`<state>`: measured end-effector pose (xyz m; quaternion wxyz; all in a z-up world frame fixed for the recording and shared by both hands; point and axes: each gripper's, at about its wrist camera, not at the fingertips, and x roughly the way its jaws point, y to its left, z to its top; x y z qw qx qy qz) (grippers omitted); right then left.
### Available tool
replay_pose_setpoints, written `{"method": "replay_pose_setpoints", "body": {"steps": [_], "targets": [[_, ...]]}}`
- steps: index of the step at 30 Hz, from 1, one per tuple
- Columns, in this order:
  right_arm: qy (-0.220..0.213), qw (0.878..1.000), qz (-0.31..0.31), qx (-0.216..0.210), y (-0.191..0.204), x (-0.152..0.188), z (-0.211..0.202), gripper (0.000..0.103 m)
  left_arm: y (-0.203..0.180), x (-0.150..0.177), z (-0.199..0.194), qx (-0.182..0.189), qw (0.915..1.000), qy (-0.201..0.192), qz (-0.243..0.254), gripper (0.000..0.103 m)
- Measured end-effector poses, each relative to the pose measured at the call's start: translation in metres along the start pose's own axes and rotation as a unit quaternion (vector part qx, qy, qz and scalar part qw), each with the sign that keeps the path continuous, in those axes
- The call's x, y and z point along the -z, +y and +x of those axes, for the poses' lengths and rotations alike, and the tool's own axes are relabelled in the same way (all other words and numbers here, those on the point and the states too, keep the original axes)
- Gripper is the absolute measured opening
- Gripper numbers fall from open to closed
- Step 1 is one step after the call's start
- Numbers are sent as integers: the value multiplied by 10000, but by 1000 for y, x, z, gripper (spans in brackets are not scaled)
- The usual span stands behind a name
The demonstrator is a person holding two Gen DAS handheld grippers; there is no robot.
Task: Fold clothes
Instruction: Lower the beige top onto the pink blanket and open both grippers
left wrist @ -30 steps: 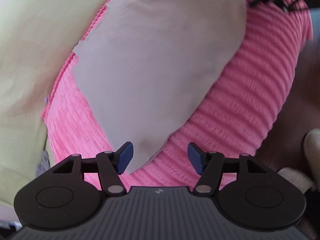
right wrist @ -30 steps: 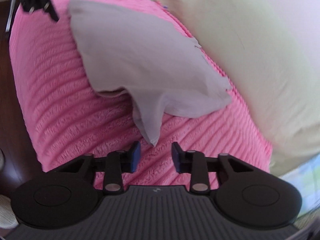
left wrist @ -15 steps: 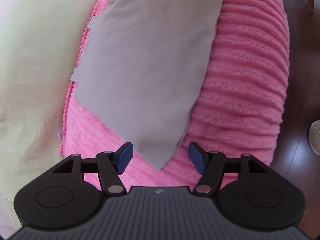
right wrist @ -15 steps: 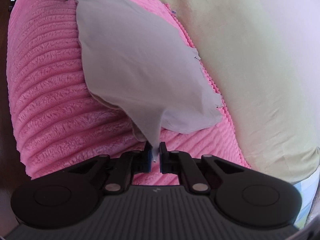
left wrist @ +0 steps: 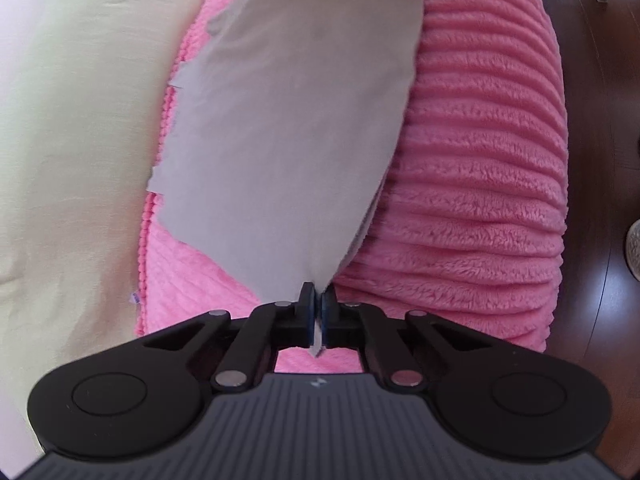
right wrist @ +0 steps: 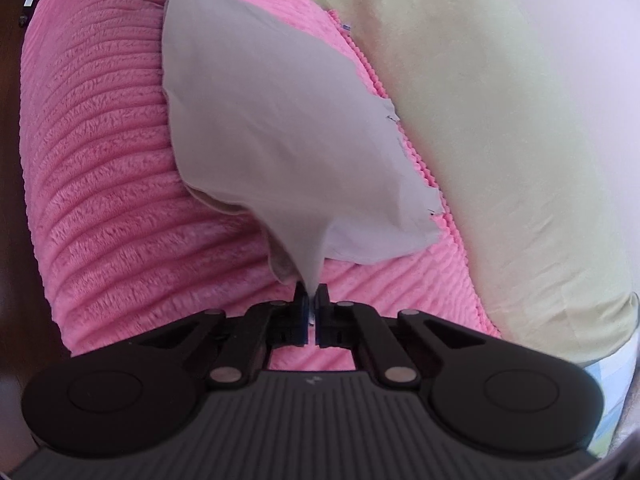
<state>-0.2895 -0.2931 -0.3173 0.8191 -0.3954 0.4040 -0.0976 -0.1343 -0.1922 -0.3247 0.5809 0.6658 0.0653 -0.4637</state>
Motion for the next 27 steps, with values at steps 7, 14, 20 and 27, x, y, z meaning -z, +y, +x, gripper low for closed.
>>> {"method": "replay_pose_setpoints", "body": {"steps": [7, 14, 20, 27], "targets": [[340, 9992, 33, 216, -15, 1, -44, 0, -2, -13, -24, 224, 9996, -65, -140, 0], [864, 9960, -19, -217, 37, 21, -17, 1, -33, -1, 1, 555, 9981, 270, 10, 0], [1547, 9861, 303, -524, 30, 24, -20, 32, -43, 19, -28, 1106, 9926, 432, -255, 8], [749, 9595, 2650, -597, -42, 3, -44, 15, 20, -6, -27, 748, 9865, -18, -1458, 13]]}}
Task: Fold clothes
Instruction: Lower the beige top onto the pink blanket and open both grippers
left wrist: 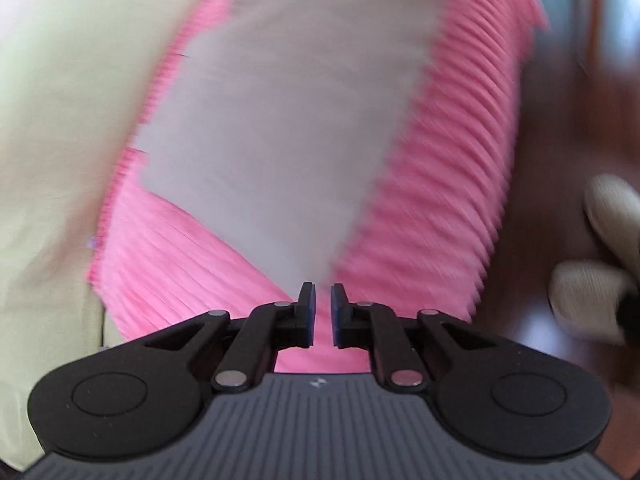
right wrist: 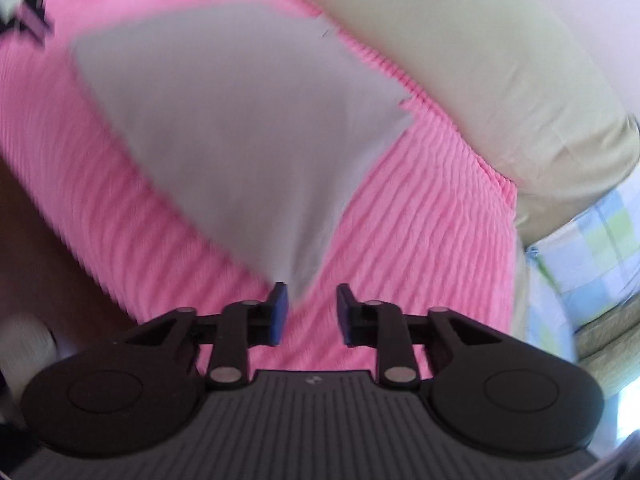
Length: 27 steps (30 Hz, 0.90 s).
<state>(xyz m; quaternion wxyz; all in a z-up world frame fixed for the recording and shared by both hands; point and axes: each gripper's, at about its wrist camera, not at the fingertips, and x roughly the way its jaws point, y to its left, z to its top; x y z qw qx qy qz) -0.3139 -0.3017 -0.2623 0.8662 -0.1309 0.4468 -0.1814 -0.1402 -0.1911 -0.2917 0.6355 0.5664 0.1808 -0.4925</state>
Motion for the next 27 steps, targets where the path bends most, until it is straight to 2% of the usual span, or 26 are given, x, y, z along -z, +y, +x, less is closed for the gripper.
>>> {"method": "replay_pose_setpoints", "body": {"steps": [2, 4, 5, 8, 11, 14, 17, 18, 21, 22, 24, 25, 27], "targets": [[-171, 9993, 299, -168, 1, -12, 17, 15, 13, -20, 22, -41, 9989, -159, -448, 13], [-157, 9964, 697, -445, -3, -22, 48, 15, 21, -29, 44, 93, 9957, -137, -916, 13], [-109, 9948, 852, -538, -6, -26, 59, 15, 24, -30, 57, 195, 9921, -41, -1236, 13], [334, 9910, 1166, -570, -8, -7, 87, 13, 16, -8, 69, 348, 9853, 278, -1650, 13], [414, 9890, 1336, -478, -21, 13, 79, 13, 10, 10, 52, 350, 9855, 413, -1610, 13], [485, 9908, 1243, -207, -36, 5, 60, 15, 21, 12, 30, 585, 9793, 363, -1903, 14], [180, 9877, 1500, -409, -36, -6, 49, 15, 29, -5, 32, 734, 9730, 217, -2175, 14], [49, 9859, 1565, -581, -33, -12, 49, 15, 30, -10, 37, 755, 9714, 220, -2239, 17], [112, 9787, 1774, -1022, -23, -16, 71, 14, 34, -20, 74, 948, 9542, 675, -2756, 17], [366, 9740, 1943, -1110, -22, -11, 82, 14, 33, -20, 75, 942, 9515, 732, -2834, 17], [733, 9621, 2351, -1175, -28, 1, 92, 13, 39, -23, 75, 978, 9370, 953, -3214, 17], [741, 9527, 2674, -1237, -36, 6, 89, 13, 46, -25, 75, 1045, 9215, 1204, -3541, 18], [852, 9388, 3101, -1234, -50, 6, 80, 16, 63, -25, 74, 1193, 8736, 1684, -4406, 22]]}}
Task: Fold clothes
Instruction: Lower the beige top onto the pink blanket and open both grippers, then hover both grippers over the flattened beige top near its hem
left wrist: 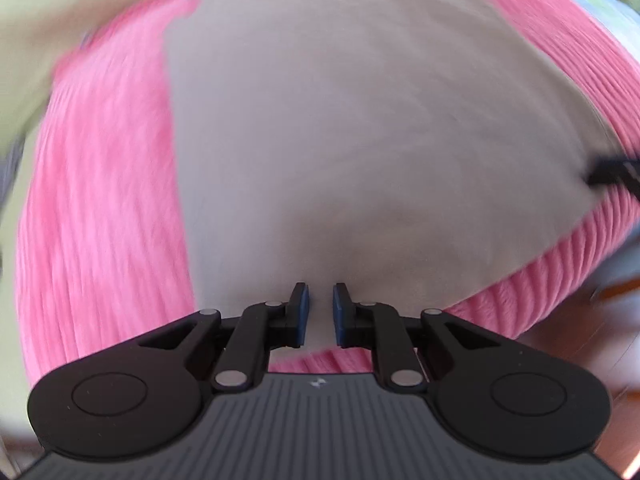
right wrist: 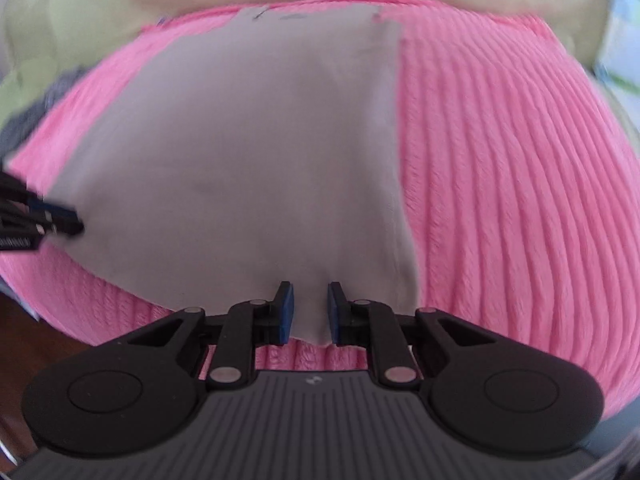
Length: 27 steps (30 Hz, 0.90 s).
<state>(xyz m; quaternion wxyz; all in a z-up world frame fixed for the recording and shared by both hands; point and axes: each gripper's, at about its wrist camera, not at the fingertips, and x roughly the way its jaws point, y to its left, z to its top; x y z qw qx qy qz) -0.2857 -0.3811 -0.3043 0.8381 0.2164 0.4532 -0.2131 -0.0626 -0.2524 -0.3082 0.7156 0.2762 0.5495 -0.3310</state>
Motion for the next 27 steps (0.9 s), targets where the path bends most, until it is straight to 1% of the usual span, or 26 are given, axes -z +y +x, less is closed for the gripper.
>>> {"method": "replay_pose_setpoints", "body": {"steps": [1, 2, 3, 4, 5, 6, 7, 8, 10, 13, 15, 18, 21, 23, 27], "targets": [[38, 9998, 218, 2, -4, -3, -6, 19, 2, -3, -2, 20, 9996, 100, -251, 28], [7, 9993, 382, -20, -4, -8, -11, 24, 5, -8, -7, 50, 9977, 189, -657, 31], [-40, 9986, 534, -48, -4, -12, -16, 29, 6, -11, -10, 56, 9961, 212, -849, 33], [-89, 9974, 718, -45, -3, -18, -20, 40, 5, -15, -16, 42, 9945, 180, -1033, 34], [-118, 9965, 832, -43, -1, -22, -22, 45, 1, -19, -22, 9, 9939, 104, -1098, 36], [-157, 9952, 959, -88, 0, -29, -23, 46, -3, -23, -25, -43, 9940, 72, -1092, 43], [-162, 9949, 996, -88, 3, -35, -23, 48, -6, -26, -29, -95, 9941, 41, -1084, 44], [-157, 9947, 1009, -74, 6, -41, -21, 52, -10, -29, -32, -127, 9940, 22, -1089, 44], [-149, 9945, 1036, -45, 13, -53, -19, 57, -12, -36, -36, -163, 9935, -16, -1124, 44], [-54, 9948, 1017, 34, 26, -55, -17, 65, -16, -35, -42, -159, 9929, -87, -1178, 44], [83, 9953, 951, 129, 34, -59, -15, 66, -19, -34, -46, -177, 9927, -144, -1188, 45], [268, 9959, 786, 355, 47, -62, -11, 71, -22, -33, -48, -176, 9924, -199, -1205, 45], [374, 9956, 694, 504, 55, -64, -12, 77, -24, -27, -50, -214, 9921, -193, -1225, 46], [430, 9952, 662, 580, 59, -65, -13, 84, -28, -23, -53, -239, 9922, -187, -1210, 46], [468, 9946, 649, 658, 63, -72, -19, 86, -37, -20, -60, -267, 9926, -186, -1168, 48]]}}
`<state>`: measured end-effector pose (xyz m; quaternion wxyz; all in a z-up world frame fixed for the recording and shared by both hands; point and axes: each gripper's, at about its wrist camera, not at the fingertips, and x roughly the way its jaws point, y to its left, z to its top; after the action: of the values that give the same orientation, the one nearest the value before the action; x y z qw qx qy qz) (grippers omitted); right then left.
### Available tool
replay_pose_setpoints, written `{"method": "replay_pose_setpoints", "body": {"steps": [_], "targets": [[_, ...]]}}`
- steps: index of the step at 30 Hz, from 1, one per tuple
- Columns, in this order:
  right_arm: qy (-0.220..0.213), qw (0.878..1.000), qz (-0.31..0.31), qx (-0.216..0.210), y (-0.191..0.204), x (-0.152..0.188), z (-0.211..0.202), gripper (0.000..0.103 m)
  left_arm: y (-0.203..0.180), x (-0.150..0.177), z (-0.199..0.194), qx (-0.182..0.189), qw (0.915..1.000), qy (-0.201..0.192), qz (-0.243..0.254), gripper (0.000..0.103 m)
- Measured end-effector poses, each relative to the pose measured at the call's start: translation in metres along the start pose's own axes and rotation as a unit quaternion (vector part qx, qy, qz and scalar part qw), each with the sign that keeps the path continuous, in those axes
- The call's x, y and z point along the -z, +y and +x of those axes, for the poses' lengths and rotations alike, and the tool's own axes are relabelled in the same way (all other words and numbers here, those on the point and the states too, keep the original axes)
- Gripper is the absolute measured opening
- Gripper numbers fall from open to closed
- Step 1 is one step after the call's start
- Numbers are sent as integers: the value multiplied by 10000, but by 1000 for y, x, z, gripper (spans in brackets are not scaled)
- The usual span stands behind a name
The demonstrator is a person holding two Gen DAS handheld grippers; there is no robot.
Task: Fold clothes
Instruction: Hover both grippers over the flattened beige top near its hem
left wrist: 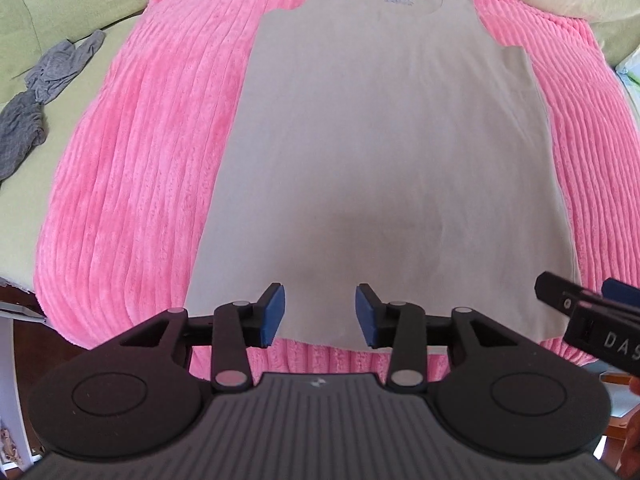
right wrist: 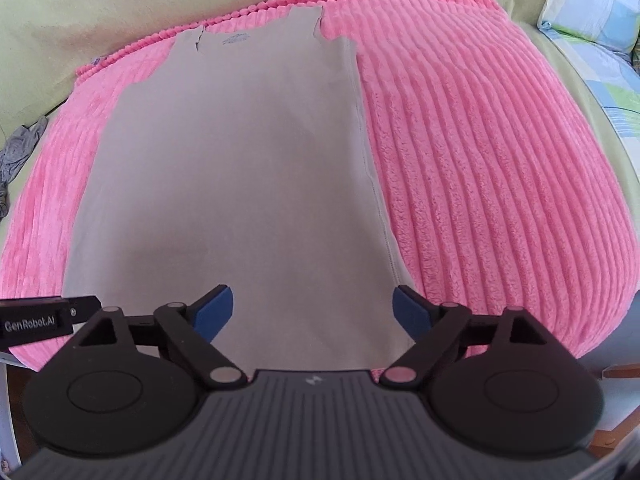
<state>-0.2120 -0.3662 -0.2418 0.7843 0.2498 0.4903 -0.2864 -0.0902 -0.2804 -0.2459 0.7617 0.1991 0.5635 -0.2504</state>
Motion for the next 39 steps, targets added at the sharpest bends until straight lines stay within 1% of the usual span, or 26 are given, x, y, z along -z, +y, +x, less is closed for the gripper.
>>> {"method": "replay_pose_setpoints", "body": {"steps": [1, 4, 6, 8, 10, 11, 13, 17, 22, 27, 33, 34, 36, 39], "targets": [[2, 10000, -33, 23, 1, -2, -2, 89, -3, 0, -2, 13, 10000, -24, 12, 49], [-119, 9997, -171, 115, 4, -6, -8, 90, -10, -1, -4, 5, 10000, -35, 43, 49], [-169, 9993, -220, 235, 6, -9, -12, 94, -15, -3, -6, -1, 10000, -32, 53, 49], [-122, 9988, -266, 401, 6, -12, -13, 97, -18, -6, -6, 10, 10000, -50, 61, 49], [-41, 9986, -332, 413, 6, -16, -14, 98, -19, -8, -7, 22, 9999, -97, 66, 51], [-63, 9982, -381, 449, 7, -17, -15, 98, -20, -9, -7, 15, 9999, -106, 64, 53], [-266, 9955, -575, 708, 11, -18, -21, 102, -22, -10, -6, -5, 9999, -109, 61, 53], [-675, 9886, -811, 1077, 15, -18, -31, 101, -23, -10, -2, -43, 9999, -94, 63, 53], [-873, 9850, -897, 1187, 15, -22, -36, 102, -24, -11, 0, -69, 9999, -98, 73, 53], [-913, 9816, -1034, 1323, 17, -26, -33, 102, -25, -16, 3, -58, 9999, -139, 54, 54], [-904, 9781, -1113, 1508, 16, -37, -21, 102, -27, -30, 11, -12, 9998, -161, 75, 53], [-943, 9780, -1104, 1501, 16, -40, -19, 102, -26, -35, 11, -8, 9998, -187, 105, 53], [-944, 9819, -993, 1309, 14, -51, -15, 102, -26, -45, 13, -23, 9995, -259, 183, 54], [-834, 9918, -677, 688, 7, -63, -7, 102, -26, -69, 17, -27, 9990, -365, 249, 54]]}}
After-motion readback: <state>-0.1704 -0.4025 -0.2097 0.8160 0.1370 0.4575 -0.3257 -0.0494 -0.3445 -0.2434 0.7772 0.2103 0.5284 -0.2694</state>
